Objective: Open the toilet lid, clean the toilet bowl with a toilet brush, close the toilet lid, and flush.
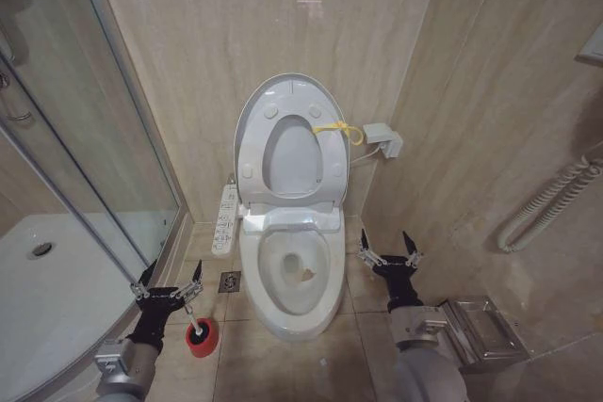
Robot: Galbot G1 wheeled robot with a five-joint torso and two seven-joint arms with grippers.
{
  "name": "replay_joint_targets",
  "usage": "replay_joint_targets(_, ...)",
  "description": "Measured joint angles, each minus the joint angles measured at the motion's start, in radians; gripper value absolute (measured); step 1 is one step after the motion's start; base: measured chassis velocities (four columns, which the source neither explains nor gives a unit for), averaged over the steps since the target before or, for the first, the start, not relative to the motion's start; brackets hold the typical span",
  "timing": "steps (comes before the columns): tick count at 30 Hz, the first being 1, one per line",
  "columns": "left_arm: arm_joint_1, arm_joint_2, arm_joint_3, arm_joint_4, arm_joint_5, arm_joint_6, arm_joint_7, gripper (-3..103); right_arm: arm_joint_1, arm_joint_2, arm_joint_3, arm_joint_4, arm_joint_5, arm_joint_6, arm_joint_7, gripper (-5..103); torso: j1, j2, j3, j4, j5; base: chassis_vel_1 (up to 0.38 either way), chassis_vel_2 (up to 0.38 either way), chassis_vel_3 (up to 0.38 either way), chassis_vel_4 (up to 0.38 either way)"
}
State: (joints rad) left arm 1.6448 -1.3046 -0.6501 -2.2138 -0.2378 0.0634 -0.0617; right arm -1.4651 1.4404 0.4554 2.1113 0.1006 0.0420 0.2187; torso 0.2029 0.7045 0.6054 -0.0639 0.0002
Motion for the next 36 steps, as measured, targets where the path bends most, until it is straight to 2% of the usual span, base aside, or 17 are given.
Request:
replay_joint_targets(3, 0.005, 0.003, -0.001, 0.001, 0.008, -0.062, -0.011, 100, 0.000, 0.000, 0.000, 0.000, 0.000, 0.000, 0.000, 100, 0.000, 0.000, 0.000, -0.0001, -0.0001, 0.000, 0.000, 0.000, 0.000)
replay_joint_targets(6, 0.011, 0.009, -0.004, -0.021, 0.008, -0.086, -0.026, 100, 0.000, 0.000, 0.000, 0.000, 0.000, 0.000, 0.000, 100, 0.000, 0.000, 0.000, -0.0001, -0.0003, 0.000, 0.000, 0.000, 0.000)
replay_joint_targets(12, 0.022, 0.018, -0.012, -0.086, 0.005, -0.080, -0.047, 100, 0.000, 0.000, 0.000, 0.000, 0.000, 0.000, 0.000, 100, 0.000, 0.000, 0.000, -0.0002, 0.0001, 0.000, 0.000, 0.000, 0.000)
replay_joint_targets(15, 0.023, 0.007, -0.001, -0.025, 0.020, -0.115, -0.060, 100, 0.000, 0.000, 0.000, 0.000, 0.000, 0.000, 0.000, 100, 0.000, 0.000, 0.000, -0.0002, -0.0005, 0.000, 0.000, 0.000, 0.000)
replay_joint_targets(19, 0.030, -0.009, 0.010, -0.002, 0.033, -0.142, -0.061, 100, 0.000, 0.000, 0.000, 0.000, 0.000, 0.000, 0.000, 100, 0.000, 0.000, 0.000, -0.0001, -0.0002, 0.000, 0.000, 0.000, 0.000)
replay_joint_targets(36, 0.010, -0.016, 0.015, 0.048, 0.034, -0.165, -0.063, 100, 0.000, 0.000, 0.000, 0.000, 0.000, 0.000, 0.000, 100, 0.000, 0.000, 0.000, -0.0001, -0.0002, -0.007, 0.012, 0.011, -0.011)
